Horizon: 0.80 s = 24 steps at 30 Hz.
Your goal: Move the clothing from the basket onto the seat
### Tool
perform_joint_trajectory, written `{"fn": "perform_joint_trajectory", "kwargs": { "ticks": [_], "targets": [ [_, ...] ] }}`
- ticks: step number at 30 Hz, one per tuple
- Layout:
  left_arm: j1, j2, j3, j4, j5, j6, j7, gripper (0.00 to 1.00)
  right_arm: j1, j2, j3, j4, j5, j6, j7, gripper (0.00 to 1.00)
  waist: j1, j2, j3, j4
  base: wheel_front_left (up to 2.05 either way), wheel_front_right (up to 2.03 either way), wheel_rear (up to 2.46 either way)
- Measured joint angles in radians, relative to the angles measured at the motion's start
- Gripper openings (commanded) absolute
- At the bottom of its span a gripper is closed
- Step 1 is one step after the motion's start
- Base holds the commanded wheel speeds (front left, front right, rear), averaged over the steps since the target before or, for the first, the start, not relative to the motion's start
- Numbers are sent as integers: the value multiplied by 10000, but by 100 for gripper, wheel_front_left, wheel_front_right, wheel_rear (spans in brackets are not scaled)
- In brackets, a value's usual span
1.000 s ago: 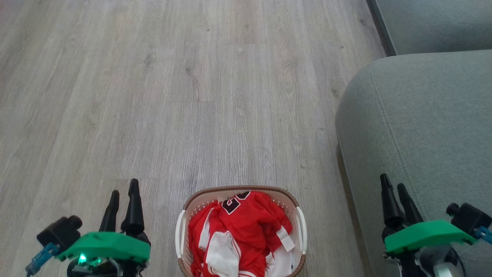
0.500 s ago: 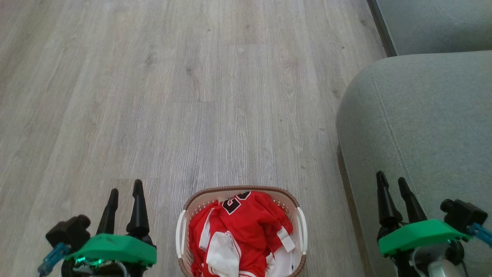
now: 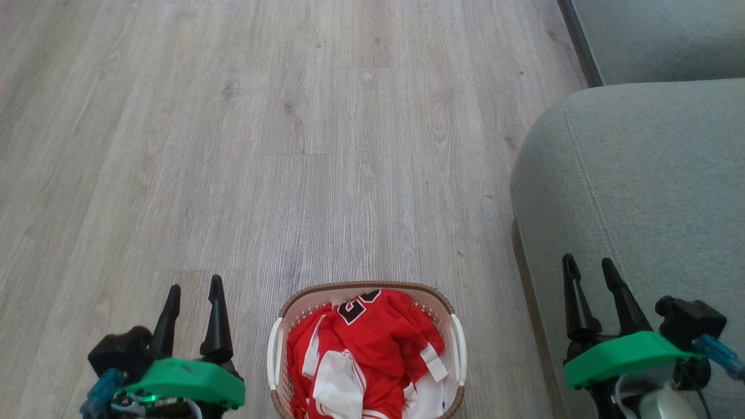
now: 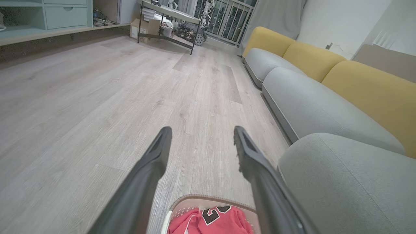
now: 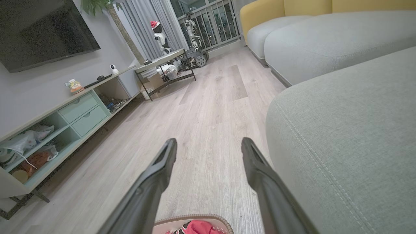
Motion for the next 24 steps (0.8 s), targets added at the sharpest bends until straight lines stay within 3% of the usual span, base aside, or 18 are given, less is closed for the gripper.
{"fn": "perform_joint_trajectory", "kwargs": {
  "ticks": [24],
  "targets": [
    [139,50,-249,102,2280,151,-694,100,3,-6,144,-424,-2729,2,-696,100,0,0,62,34,0,0,0]
  ]
}}
